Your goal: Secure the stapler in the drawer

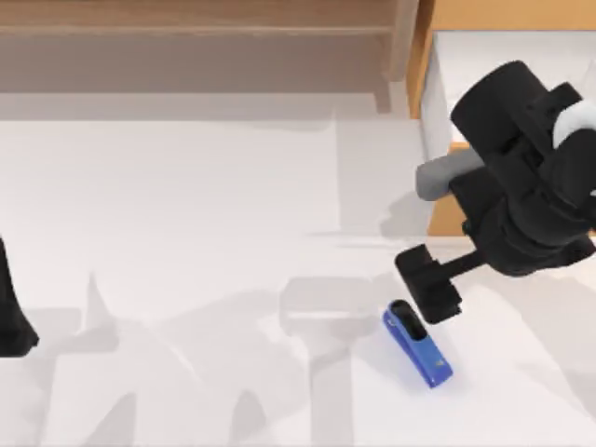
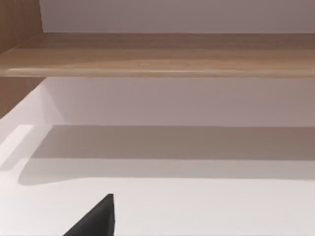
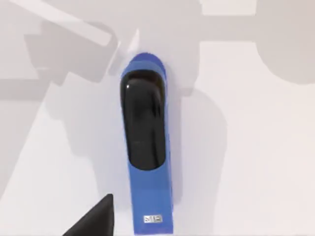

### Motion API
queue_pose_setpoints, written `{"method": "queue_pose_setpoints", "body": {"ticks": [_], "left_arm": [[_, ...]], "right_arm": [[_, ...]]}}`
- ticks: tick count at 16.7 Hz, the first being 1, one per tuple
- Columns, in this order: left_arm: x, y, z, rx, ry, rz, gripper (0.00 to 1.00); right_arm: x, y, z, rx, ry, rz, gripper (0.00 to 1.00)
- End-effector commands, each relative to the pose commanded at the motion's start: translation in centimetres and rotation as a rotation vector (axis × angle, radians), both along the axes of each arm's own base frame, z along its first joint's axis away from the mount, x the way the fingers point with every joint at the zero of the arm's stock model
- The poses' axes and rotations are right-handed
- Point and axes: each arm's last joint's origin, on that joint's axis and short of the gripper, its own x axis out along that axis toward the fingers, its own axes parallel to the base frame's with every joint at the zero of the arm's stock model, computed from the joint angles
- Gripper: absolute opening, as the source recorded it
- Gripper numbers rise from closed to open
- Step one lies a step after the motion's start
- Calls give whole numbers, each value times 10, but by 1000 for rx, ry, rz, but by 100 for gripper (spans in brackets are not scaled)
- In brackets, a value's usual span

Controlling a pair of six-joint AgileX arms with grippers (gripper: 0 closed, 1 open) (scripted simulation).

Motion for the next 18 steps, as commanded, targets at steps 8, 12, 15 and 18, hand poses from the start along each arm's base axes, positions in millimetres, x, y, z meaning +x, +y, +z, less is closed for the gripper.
{"method": "queue_pose_setpoints", "body": {"ticks": [8,12,15,18], "left_arm": [[0,0,0,0,0,0,100],[0,0,0,0,0,0,100],[0,0,0,0,0,0,100],[0,0,0,0,0,0,100]], "right_arm": [[16,54,-40,-139,200,80,100],[17,53,-40,-137,199,75,100],[17,54,-52,-141,202,80,100],[17,55,-78,-135,195,79,100]]}}
